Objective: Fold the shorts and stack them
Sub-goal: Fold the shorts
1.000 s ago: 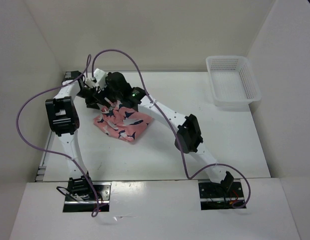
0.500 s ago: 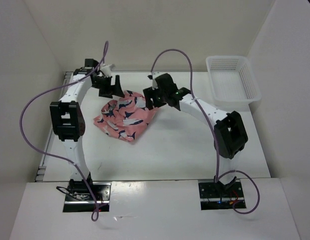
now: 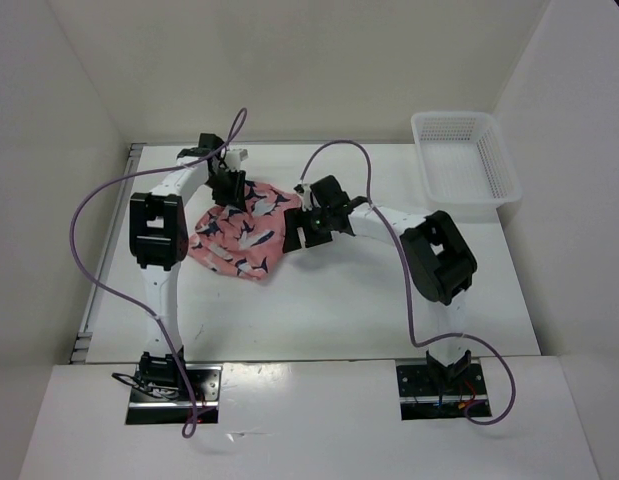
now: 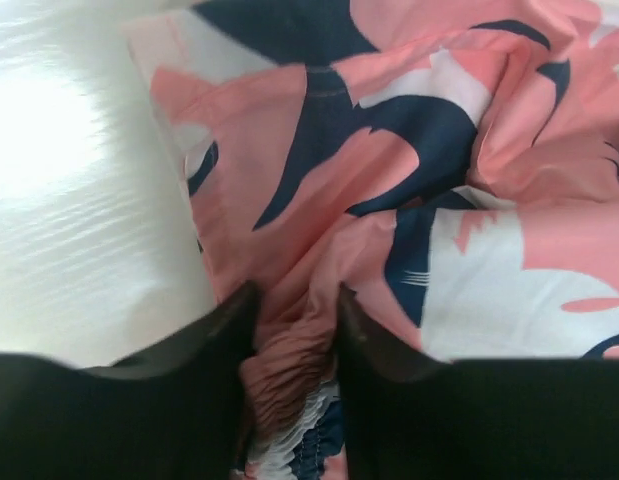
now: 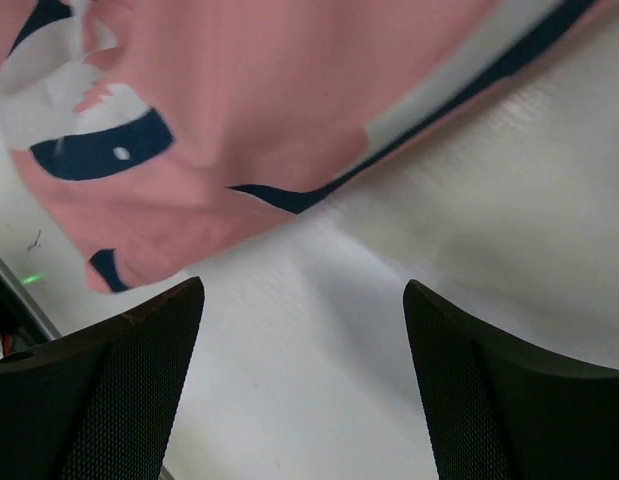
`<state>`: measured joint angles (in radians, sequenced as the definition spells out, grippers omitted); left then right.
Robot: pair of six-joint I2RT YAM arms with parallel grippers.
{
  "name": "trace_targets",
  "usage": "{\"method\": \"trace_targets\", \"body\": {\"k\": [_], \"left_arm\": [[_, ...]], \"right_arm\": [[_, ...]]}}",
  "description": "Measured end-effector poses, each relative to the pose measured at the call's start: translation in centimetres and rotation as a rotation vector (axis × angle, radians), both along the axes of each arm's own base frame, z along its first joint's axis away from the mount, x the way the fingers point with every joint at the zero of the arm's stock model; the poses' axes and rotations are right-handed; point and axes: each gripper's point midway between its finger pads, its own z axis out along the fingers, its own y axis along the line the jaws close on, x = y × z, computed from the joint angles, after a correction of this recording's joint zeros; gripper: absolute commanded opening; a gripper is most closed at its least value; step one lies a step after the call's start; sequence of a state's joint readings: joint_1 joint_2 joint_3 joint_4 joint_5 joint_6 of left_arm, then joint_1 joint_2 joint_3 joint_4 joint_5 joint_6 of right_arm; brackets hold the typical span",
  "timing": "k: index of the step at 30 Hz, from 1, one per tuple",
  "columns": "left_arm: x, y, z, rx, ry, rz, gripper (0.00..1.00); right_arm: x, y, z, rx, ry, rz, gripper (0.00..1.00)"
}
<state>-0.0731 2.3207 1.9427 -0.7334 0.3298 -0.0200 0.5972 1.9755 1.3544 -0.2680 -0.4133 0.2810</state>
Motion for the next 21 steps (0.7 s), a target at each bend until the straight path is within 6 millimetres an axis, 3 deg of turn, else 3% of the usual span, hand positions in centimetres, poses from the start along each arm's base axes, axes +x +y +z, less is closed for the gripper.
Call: {"method": "trace_targets", "body": {"k": [2,4,9,15,18,21], "left_arm": [[0.4,0.7,-0.4,0.017,-0.002,0.011,0.28],[1.0,1.1,-0.1,0.033,-0.022,0.012,0.26],[2.1,1.3,0.8,0.045,-0.064,0.018,0.27],[2.4,1.4,0.9,0.051,-0.078,0.021,0.17],[2.8,1.6,0.9,0.063,-0.087,0.027,0.17],[3.6,1.9,0.8,0.075,-0.103,0.035,0.24]], "right_arm": [[0.4,0.3,-1.0,0.008,0.014,-0.012,0.86],[0.7,0.8,-2.2,0.019,0.050,-0.019,0.86],[2.8,2.6,-1.8,0.070,0.034,-0.011,0.86],[3.5,3.8,-0.5,0.119,0.017,0.023,0.86],[4.0,4.5,0.5,0.146,-0.001,0.036,0.86],[4.4,5.0,0.8,0.160,-0.008,0.039,0.78]]}}
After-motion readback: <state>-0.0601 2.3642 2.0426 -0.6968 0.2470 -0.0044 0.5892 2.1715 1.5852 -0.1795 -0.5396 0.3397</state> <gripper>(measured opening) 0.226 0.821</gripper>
